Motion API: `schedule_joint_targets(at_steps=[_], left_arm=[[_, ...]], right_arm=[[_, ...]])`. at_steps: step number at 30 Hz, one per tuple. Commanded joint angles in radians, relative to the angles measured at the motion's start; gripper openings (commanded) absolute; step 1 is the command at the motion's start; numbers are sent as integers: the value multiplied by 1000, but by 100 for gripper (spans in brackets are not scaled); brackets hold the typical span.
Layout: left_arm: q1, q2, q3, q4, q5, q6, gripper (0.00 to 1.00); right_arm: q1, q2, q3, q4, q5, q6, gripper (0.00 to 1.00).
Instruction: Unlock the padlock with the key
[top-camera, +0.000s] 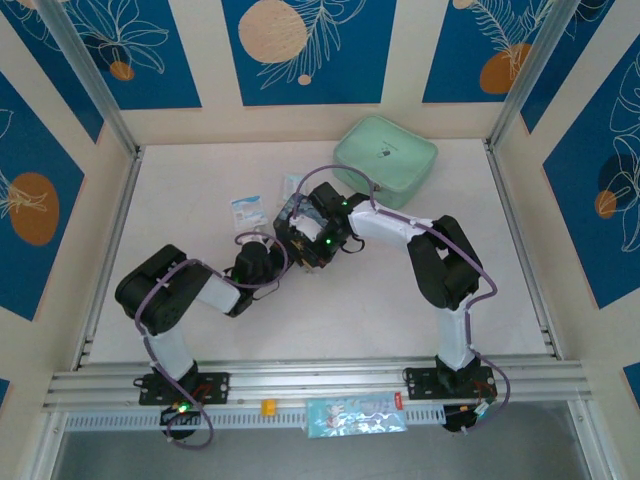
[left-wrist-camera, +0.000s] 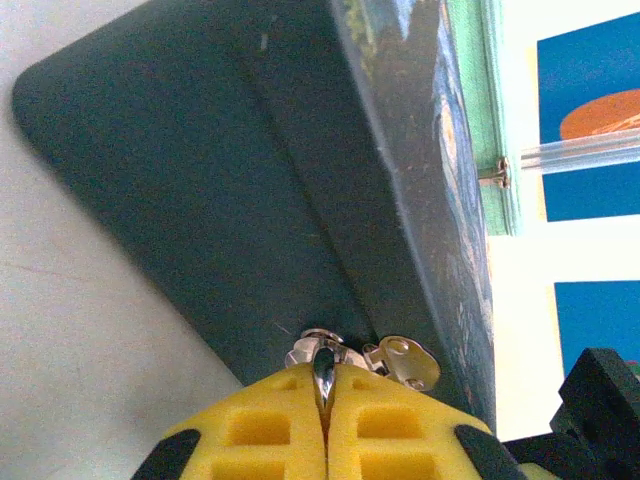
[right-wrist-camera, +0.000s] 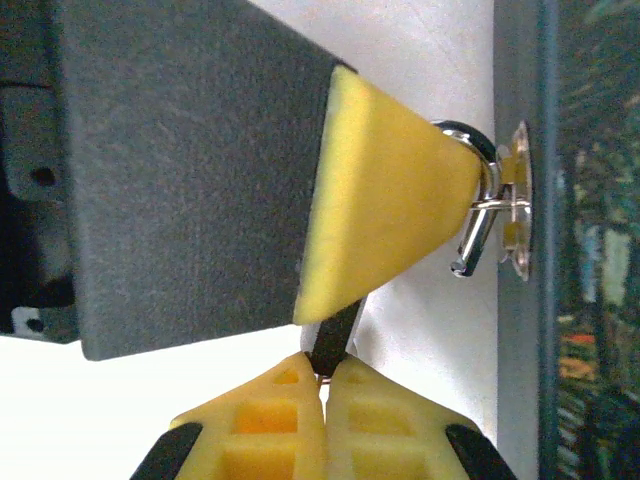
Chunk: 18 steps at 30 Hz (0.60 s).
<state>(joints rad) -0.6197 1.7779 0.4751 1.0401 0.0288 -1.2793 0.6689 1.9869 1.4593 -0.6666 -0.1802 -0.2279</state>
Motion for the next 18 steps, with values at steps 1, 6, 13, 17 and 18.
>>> schedule_joint_targets(at_steps=[1,6,13,17,18], left_arm=[[-9,21,13,12,-11,8,0],[-11,35,8,31,-43,-10,0],[-21,39,6,29,-101,-27,0],[-27,48,-10,57,-144,-51,0],[-28,49,-14,65,-153,-57,0]], right_arm=[[1,-22,-4,1,-54,14,0],[3,-76,-41,28,-70,67,18],[-6,-143,-100,40,-89,143,32],[-12,-191,-141,62,-59,189,35],[-15,-201,-148,67,-36,205,36]])
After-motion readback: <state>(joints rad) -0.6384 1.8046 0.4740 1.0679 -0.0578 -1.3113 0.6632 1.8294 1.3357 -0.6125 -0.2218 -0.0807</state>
